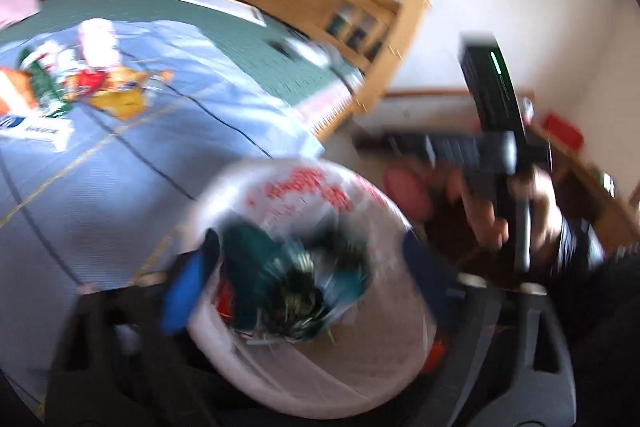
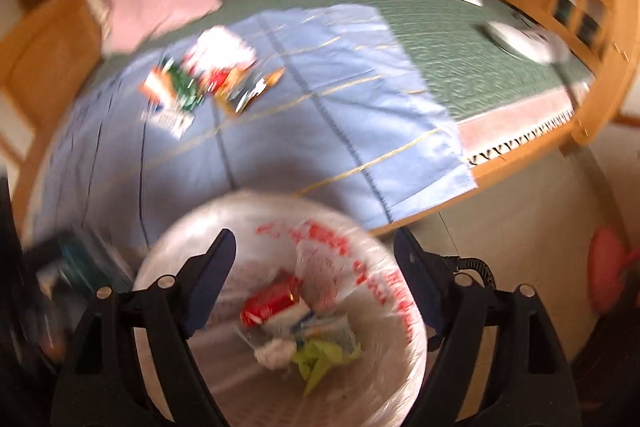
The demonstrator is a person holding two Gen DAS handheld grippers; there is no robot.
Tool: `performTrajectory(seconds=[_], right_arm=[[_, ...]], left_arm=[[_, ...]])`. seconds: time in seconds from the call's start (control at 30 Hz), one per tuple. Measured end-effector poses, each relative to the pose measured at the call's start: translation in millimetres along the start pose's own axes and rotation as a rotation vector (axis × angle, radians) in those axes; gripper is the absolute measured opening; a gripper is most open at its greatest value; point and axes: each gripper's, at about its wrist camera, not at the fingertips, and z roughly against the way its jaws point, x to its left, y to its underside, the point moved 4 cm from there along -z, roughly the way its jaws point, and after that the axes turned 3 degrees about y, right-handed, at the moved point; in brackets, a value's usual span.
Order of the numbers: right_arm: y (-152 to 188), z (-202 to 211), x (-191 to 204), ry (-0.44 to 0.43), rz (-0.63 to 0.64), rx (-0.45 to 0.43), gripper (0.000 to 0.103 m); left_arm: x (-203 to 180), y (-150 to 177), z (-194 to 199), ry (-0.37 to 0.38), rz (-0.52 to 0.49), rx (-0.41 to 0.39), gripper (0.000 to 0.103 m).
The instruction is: Collect trash
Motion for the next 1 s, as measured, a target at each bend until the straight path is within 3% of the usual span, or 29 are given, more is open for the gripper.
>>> performTrajectory(seconds=[0.07,0.13,0.2,0.27,0.37,0.4,0.47,0.5,0.6,0.7,0.83,0.87,1.0], right_arm=[[-5,-4,-8,-0.011,-0.061,0.002,0.08],[-10,-10,-10,-0.035,-0.106,0.007,0.08],[-17,-17,-4,-0.049,-0.129,0.011,0.08],[-31,-28,15,-0.063,-0.09,0.005,0.08],[-57,-51,69,-0.091,0.061,-0.028,0.08],[-68,-64,96,-0.109,0.13,-0.041,0.08],[-84,-89,139,-0.162,0.222,-0.042,0.08],[-95,-109,165,-0.193,0.26,-0.025,0.08],[-119,-161,219,-0.212,0.325,-0.006,0.08],[-137,-226,271,-0.181,0.41,0.052,0.08],[-141,-283,294,-0.155,0.439,0.164,0.08],[-141,-289,296,-0.186,0.42,0.174,0.08],[-137,-290,300,-0.28,0.308,0.224,0.056]], left_arm=[[-5,1,-5,-0.02,-0.034,0.011,0.097],[4,-3,4,-0.036,-0.005,-0.025,0.097],[28,-10,26,-0.051,0.083,-0.1,0.097],[56,-15,56,-0.157,0.176,-0.184,0.097],[118,-13,111,-0.563,0.366,-0.307,0.097],[141,-5,133,-0.729,0.449,-0.329,0.097],[170,8,159,-0.897,0.558,-0.337,0.097],[184,17,172,-0.939,0.637,-0.337,0.097],[209,39,192,-0.933,0.809,-0.354,0.098],[229,63,200,-0.96,0.929,-0.301,0.098],[237,75,206,-0.961,0.986,-0.256,0.098],[240,75,206,-0.954,0.991,-0.25,0.098],[239,78,204,-0.94,0.995,-0.239,0.098]])
